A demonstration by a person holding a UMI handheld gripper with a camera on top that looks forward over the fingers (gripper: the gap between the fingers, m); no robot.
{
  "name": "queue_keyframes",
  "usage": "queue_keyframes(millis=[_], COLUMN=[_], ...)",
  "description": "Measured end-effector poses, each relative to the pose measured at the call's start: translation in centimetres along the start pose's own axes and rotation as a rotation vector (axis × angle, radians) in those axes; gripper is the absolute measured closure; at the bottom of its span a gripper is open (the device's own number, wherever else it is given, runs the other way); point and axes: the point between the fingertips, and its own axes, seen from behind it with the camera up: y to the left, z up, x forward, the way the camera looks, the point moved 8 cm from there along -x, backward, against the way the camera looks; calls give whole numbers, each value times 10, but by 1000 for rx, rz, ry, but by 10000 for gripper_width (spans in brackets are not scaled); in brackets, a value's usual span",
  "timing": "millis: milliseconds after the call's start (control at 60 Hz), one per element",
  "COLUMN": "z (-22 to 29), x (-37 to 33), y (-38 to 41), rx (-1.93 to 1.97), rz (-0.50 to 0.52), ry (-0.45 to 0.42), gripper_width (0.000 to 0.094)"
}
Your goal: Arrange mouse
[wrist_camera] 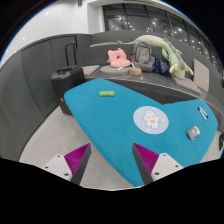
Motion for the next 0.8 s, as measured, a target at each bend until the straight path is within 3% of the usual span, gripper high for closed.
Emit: queue_keyframes(millis=[267,583,800], z=[-17,-42,-59], x=[5,-18,-33], y=[-82,-208,-281], rx=[41,104,186], rz=[-120,-350,-451], ry=[-5,-14,-25], gripper_width=[83,84,83])
